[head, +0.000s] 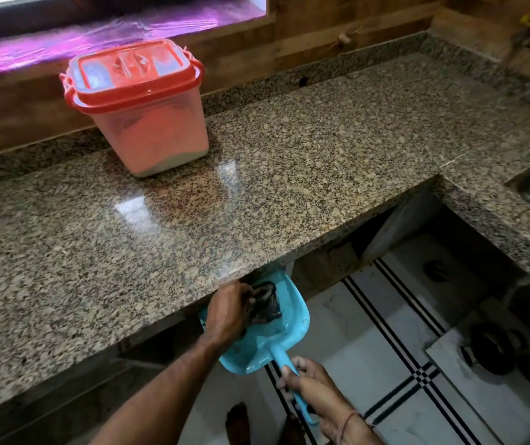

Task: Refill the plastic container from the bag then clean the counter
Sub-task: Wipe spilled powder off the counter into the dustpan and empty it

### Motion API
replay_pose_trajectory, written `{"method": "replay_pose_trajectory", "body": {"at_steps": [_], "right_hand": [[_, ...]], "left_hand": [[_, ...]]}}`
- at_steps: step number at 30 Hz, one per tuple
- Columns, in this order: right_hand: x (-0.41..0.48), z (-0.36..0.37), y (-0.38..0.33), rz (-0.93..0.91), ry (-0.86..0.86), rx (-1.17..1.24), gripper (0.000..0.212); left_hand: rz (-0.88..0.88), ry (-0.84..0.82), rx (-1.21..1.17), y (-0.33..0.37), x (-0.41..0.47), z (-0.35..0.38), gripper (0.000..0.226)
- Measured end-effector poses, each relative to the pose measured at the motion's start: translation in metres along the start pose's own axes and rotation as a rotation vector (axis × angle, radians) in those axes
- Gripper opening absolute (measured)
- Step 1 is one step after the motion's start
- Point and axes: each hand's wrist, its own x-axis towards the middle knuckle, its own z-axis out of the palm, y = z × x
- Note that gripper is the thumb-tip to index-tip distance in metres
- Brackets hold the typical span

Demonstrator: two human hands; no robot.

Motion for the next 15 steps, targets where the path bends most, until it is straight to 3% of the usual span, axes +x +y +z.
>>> {"method": "replay_pose_trajectory", "body": {"at_steps": [5,11,15], "right_hand": [[-0.002,0.003,0.009,0.004,-0.033,-0.037,0.008],[0.003,0.017,0.02,0.009,-0.112,-0.147,0.011],[0.001,0.037,0.034,0.028,-0.177,-0.263,0.013]], "left_hand": [[-0.142,0.052,-0.015,-0.012,-0.021,0.004,0.019],[-0.327,0.06,-0.195,-0.037,-0.052,-0.008,0.014],[-0.429,0.164,-0.242,-0.066,-0.084,-0.025,0.009]]}}
